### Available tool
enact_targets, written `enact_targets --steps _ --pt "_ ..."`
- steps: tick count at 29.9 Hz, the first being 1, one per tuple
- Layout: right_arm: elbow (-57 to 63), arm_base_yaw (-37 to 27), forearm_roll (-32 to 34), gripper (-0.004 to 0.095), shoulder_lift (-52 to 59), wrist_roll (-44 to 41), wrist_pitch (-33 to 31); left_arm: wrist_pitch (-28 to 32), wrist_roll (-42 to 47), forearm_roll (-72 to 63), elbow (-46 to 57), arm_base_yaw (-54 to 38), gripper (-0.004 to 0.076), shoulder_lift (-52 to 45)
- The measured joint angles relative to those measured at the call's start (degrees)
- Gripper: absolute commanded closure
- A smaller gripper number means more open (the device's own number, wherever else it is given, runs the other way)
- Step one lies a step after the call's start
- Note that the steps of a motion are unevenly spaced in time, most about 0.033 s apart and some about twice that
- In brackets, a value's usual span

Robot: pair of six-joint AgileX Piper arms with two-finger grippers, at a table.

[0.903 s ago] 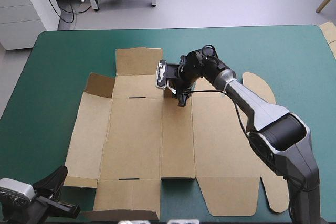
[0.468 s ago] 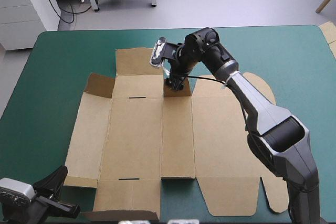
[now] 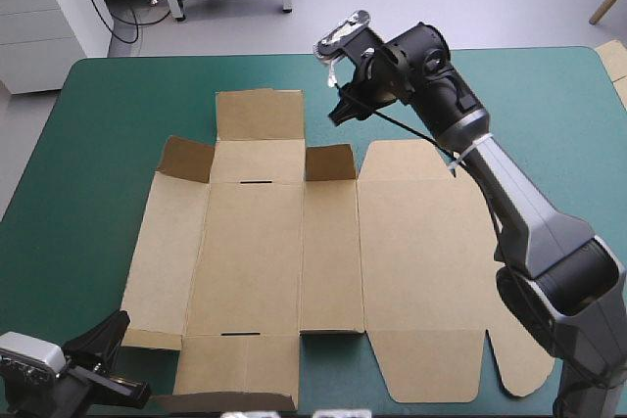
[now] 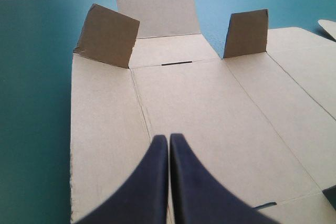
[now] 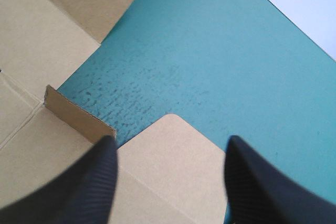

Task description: Fold the box

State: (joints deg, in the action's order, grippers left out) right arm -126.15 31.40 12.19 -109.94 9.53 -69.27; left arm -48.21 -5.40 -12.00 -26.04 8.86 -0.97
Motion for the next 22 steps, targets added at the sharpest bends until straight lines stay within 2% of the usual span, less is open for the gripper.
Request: enact_targets --steps 1,4,7,9,14,16,22 --pt "1.0 -0.4 0.2 0.0932 0.7 -2.0 0.0 0.0 0.0 0.0 0.0 0.0 0.0731 0.0" --pt "5.0 -2.4 -0.1 0.0926 3.9 -7.0 0.0 0.0 0.0 0.0 0.0 0.0 0.0718 0.0" --pt "10.9 -3.7 -0.6 0.0929 8.3 -9.0 0.0 0.0 0.0 0.0 0.0 0.0 0.0647 0.0" --pt "16.0 -4.0 -0.5 0.0929 12.2 -9.9 0.0 0.0 0.0 -0.1 0.0 0.0 0.057 0.0" --pt "30.3 -4.1 0.2 0.0929 23.6 -11.5 2.0 0.0 0.0 -0.1 0.0 0.0 0.0263 0.0" --pt "34.8 -4.1 0.9 0.0929 27.4 -12.6 3.6 0.0 0.0 -0.1 0.0 0.0 0.0188 0.0" --pt "49.0 -4.1 1.6 0.0929 39.4 -15.0 7.9 2.3 0.0 0.1 0.0 0.0 0.0178 0.0"
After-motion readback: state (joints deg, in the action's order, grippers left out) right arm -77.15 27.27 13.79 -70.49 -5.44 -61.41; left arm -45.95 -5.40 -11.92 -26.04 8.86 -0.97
